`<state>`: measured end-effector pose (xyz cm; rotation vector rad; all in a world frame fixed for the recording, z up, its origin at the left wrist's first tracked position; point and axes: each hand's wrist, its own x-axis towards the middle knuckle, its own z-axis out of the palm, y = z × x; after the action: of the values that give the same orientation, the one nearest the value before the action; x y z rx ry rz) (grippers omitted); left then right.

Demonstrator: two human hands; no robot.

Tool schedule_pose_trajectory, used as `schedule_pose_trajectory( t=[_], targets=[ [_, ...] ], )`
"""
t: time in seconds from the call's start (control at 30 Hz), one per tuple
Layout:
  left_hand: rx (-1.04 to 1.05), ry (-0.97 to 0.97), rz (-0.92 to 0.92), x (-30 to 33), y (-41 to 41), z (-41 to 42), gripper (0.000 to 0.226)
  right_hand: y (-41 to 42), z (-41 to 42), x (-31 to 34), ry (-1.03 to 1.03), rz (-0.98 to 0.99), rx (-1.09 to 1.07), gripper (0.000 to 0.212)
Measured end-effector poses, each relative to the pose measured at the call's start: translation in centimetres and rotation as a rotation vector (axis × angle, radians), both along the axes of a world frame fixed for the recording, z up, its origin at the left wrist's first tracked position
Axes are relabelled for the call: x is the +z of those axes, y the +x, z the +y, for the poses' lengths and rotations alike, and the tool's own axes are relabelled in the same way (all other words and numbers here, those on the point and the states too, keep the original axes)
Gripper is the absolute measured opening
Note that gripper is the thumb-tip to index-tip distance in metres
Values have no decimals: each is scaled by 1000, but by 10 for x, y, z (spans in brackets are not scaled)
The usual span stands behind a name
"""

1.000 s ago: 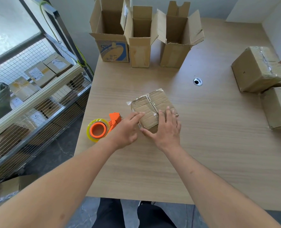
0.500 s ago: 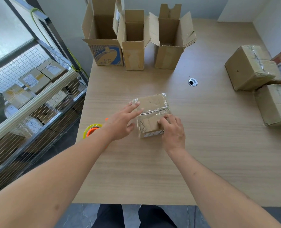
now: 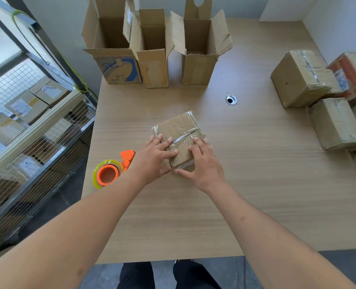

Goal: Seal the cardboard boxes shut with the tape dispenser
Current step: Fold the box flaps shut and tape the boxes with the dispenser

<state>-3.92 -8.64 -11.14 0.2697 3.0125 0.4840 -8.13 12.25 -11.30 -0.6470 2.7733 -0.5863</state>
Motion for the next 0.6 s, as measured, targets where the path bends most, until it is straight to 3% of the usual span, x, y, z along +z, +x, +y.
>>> schedule_pose_trajectory(
  t=[0.23, 0.37, 0.6],
  targets=[
    [59, 109, 46, -12, 0, 8, 65, -7, 0, 8, 2, -42, 63, 81],
    [43, 107, 48, -11, 1, 7, 65, -6, -1, 7, 43, -52, 53, 92],
    [76, 118, 76, -18, 1, 7, 64, -9, -11, 6, 36, -21, -1, 64]
  ],
)
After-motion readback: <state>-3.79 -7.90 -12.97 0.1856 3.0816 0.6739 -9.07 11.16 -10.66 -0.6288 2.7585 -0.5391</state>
